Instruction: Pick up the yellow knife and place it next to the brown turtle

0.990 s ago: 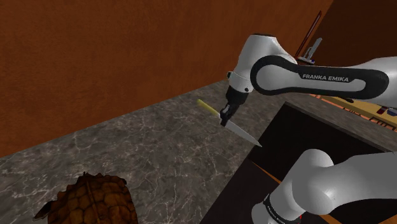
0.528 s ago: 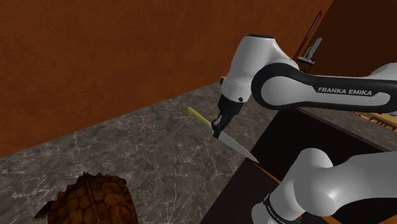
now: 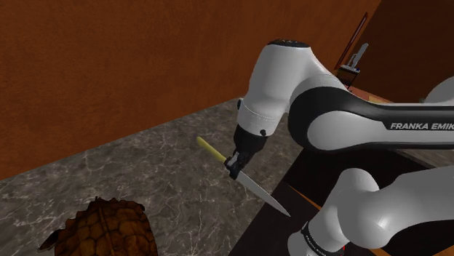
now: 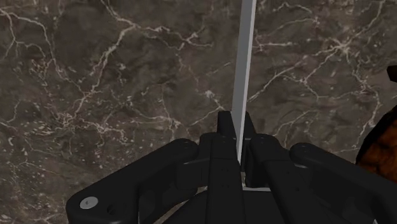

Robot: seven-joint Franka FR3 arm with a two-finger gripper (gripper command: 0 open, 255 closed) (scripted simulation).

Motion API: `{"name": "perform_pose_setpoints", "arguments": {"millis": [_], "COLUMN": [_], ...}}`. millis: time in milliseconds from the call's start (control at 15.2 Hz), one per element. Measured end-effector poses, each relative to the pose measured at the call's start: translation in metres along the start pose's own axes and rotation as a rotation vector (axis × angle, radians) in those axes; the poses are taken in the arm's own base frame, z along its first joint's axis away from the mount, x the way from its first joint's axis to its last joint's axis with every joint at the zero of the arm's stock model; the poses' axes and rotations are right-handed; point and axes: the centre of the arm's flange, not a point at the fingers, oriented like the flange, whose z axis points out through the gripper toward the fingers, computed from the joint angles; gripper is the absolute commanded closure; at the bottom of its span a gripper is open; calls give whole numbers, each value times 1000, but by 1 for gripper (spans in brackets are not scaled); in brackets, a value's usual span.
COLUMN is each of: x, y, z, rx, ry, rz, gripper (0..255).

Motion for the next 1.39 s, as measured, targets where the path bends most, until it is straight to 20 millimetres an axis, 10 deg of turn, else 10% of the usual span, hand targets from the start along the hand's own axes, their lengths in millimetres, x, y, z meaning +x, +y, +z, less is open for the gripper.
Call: {"name": "perform_pose_setpoints", "arguments": {"millis": [264,1386], "x": [-7,-8], "y": [-31,-34], "z": [6,94], "rx": [0,0], "ry": [0,0], "rz": [0,1], "gripper": [255,255]}}
